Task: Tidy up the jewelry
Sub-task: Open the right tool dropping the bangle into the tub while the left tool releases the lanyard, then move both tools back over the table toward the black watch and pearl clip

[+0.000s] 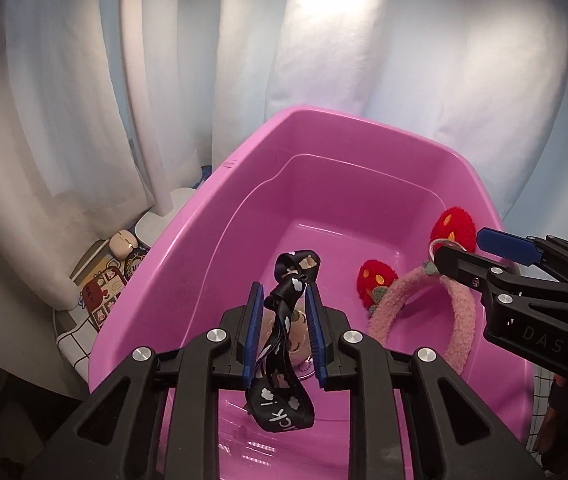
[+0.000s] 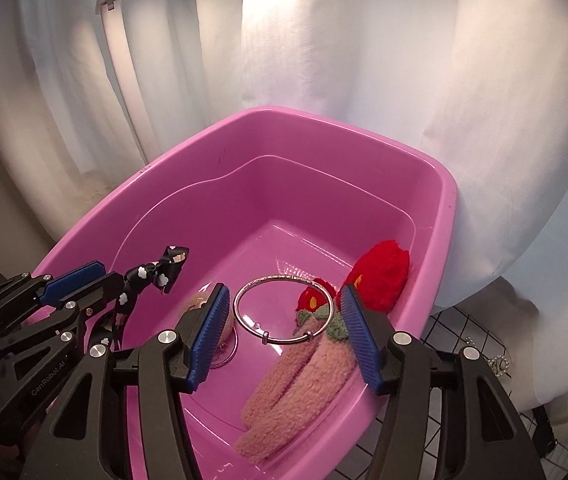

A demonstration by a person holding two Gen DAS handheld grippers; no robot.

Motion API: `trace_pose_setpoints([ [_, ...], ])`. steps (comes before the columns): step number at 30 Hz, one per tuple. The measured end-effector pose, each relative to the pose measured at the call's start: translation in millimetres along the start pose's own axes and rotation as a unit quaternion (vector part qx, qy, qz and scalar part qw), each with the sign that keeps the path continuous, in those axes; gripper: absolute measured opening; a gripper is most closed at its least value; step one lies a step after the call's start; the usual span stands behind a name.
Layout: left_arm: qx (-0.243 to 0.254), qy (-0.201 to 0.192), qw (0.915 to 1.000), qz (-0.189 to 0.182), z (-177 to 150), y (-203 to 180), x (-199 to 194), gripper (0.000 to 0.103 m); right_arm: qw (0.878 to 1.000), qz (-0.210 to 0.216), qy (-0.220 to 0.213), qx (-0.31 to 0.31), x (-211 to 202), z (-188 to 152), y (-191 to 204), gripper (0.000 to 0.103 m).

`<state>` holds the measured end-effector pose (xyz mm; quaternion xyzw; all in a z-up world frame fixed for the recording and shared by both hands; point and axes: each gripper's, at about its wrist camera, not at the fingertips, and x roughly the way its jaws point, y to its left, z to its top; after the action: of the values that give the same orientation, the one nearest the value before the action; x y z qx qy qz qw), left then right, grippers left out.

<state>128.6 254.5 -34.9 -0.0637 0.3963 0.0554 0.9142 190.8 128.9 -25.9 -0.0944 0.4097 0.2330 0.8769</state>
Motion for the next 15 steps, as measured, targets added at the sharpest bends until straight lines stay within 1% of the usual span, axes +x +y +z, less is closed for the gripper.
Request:
trace_pose_setpoints([
  [1, -0.001, 0.000, 1.0000, 0.003, 0, 1, 0, 0.048, 1.000, -0.009, -0.002, -0.003, -1, 0, 1, 0.066],
  [2, -0.005, -0.005, 0.9999, 0.008, 0, 3, -2, 0.078, 1.000, -0.018, -0.005, -0.006, -1, 1, 0, 0.067],
  [3, -0.008, -0.017, 0.9998, 0.009, 0, 4, -6, 0.082, 1.000, -0.023, -0.008, -0.009, -2, 1, 0, 0.068],
  [5, -0.008, -0.028, 0.9995, 0.009, 0, 5, -10, 0.082, 1.000, -0.026, -0.010, -0.009, -3, 1, -1, 0.068],
  [9, -0.010, -0.020, 0.9997, 0.012, 1, 7, -8, 0.082, 1.000, -0.025, -0.013, 0.000, -6, -1, -4, 0.068],
  [15, -0.014, -0.018, 0.9996, 0.014, 2, 8, -9, 0.082, 0.999, -0.028, -0.019, 0.001, -14, -3, -6, 0.068],
])
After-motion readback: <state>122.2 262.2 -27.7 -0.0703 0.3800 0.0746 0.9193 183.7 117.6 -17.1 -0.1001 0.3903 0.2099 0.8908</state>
